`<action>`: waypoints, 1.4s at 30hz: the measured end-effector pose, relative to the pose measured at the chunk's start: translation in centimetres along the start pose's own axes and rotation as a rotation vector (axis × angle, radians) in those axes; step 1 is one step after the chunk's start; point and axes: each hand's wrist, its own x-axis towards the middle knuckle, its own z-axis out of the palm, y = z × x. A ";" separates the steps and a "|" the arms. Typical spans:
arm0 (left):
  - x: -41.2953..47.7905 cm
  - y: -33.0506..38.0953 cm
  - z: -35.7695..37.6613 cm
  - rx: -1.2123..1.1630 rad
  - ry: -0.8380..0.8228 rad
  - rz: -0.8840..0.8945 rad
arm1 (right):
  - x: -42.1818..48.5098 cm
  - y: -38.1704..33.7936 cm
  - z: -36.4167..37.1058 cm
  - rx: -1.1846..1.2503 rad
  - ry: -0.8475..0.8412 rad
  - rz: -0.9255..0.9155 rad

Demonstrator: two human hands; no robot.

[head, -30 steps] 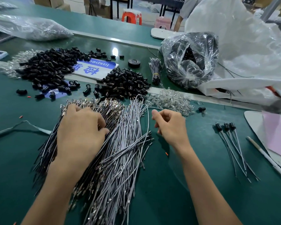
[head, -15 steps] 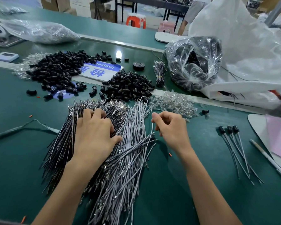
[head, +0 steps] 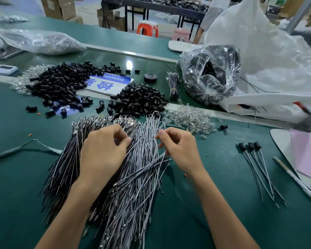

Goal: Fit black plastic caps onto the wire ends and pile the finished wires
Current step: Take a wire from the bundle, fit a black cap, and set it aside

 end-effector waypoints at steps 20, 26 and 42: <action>2.0 -1.8 -1.5 0.205 -0.015 -0.019 | 0.8 -0.7 -5.9 0.981 0.243 0.170; 2.4 -1.6 0.2 0.218 -0.022 -0.035 | 0.7 -0.7 -5.1 0.904 0.173 0.204; 2.3 4.6 -1.7 -0.693 -0.110 0.045 | 0.1 -1.7 -3.3 0.689 0.075 0.095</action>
